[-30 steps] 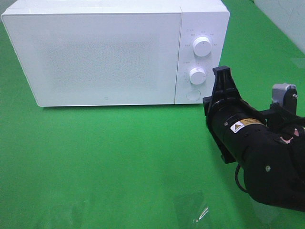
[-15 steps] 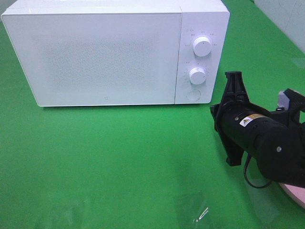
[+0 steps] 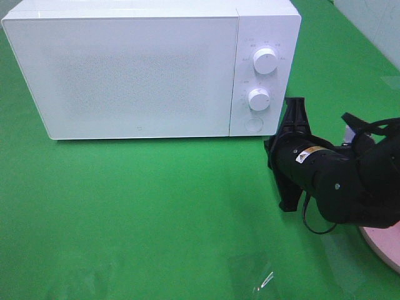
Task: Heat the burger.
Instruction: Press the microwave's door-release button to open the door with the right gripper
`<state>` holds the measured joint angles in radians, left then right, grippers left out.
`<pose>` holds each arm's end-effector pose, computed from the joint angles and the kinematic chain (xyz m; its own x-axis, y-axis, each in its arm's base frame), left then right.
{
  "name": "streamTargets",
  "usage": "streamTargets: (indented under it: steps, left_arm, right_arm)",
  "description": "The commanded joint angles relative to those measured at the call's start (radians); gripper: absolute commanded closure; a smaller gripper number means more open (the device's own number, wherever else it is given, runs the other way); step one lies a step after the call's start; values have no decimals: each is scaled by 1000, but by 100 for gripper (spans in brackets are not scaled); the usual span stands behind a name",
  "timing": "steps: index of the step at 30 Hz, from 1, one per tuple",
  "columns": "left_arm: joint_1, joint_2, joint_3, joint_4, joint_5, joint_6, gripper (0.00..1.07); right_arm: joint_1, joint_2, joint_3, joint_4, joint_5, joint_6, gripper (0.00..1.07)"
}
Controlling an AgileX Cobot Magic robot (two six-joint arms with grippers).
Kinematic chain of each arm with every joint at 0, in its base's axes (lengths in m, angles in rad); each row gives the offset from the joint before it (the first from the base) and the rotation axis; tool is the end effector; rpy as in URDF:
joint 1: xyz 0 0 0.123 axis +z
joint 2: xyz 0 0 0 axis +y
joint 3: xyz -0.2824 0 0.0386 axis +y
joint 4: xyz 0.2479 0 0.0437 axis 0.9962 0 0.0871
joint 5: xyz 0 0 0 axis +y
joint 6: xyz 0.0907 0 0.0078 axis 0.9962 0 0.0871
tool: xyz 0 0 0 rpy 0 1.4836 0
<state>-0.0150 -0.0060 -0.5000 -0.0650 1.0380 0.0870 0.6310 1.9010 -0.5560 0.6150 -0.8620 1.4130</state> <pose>-0.0050 -0.0050 0.2791 -0.4252 0.0602 -0.9031 0.0886 0.9958 0.0247 0.2642 0.1437 0.1067 -0.1075 0.9935 0.0362 0.4297 0.0136 0.9029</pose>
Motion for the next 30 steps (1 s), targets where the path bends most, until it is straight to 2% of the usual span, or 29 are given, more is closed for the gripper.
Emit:
streamTargets:
  steps: [1,10,20,30]
  left_arm:
    - [0,-1,2,-5,-1,0,7]
    - [0,-1,2,-5,-1,0,7]
    - [0,-1,2,-5,-1,0,7]
    - [0,-1,2,-5,-1,0,7]
  right_arm:
    - [-4,47,-50,-22,0,22,107]
    - [-28,107,-118,-27,2,11,107]
    - [-79,184,-243,-78,32,-8,107]
    - [-109,187,-265,-73,51,-44,107]
